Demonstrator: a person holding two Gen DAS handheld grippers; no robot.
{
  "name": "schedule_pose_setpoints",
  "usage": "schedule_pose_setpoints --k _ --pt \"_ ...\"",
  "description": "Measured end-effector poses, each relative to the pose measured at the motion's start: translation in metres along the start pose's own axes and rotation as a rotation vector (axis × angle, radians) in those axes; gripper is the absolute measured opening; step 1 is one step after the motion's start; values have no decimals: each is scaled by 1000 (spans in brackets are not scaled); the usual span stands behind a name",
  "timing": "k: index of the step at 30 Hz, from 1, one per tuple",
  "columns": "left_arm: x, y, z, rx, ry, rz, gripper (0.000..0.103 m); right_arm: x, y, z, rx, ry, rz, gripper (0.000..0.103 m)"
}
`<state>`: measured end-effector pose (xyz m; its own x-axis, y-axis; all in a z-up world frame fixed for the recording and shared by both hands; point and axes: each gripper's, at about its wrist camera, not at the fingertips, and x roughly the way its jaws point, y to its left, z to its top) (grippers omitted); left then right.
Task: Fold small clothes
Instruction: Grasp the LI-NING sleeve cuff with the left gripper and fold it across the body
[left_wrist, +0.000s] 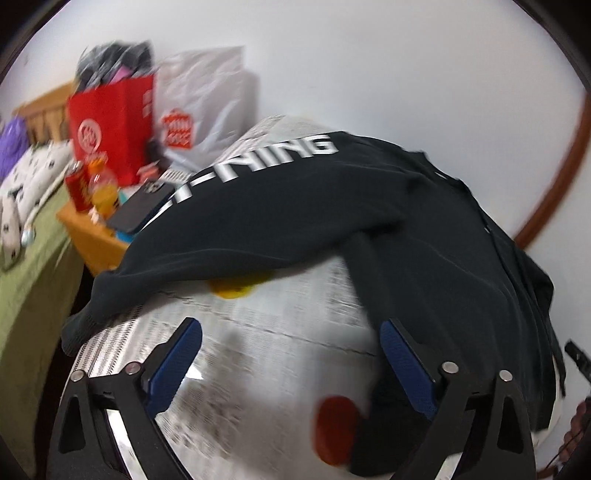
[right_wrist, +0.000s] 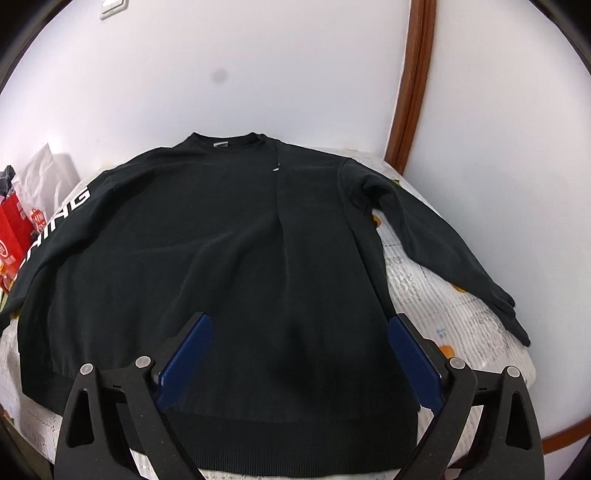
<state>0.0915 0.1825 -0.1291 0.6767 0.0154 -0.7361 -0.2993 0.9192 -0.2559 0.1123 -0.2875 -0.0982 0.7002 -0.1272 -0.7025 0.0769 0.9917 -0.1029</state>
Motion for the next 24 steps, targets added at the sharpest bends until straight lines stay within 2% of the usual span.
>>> schedule_pose_setpoints --k 4,5,11,15,16,17,18,20,22,24 --pt "21 29 5 -109 26 -18 79 12 2 2 -23 20 4 95" --pt "23 33 8 -129 7 -16 76 16 5 3 -34 29 -2 95" --pt "36 43 26 -205 -22 -25 70 43 12 12 -61 78 -27 95" --pt "45 42 36 -219 -22 46 69 47 13 22 -68 67 -35 95" --pt "48 41 40 -219 -26 68 66 46 11 23 -65 62 -38 95" --pt "51 41 42 -226 -23 90 54 46 9 26 -59 56 -42 95" --pt "52 42 45 -233 -20 118 47 48 6 28 -53 53 -45 95" --pt "55 43 51 -235 -18 156 17 50 -1 32 -44 52 -53 95" --pt "55 41 58 -222 -14 161 10 53 -9 35 -32 48 -61 95" --pt "49 33 68 -191 -38 183 8 55 -19 39 -27 41 -62 95"
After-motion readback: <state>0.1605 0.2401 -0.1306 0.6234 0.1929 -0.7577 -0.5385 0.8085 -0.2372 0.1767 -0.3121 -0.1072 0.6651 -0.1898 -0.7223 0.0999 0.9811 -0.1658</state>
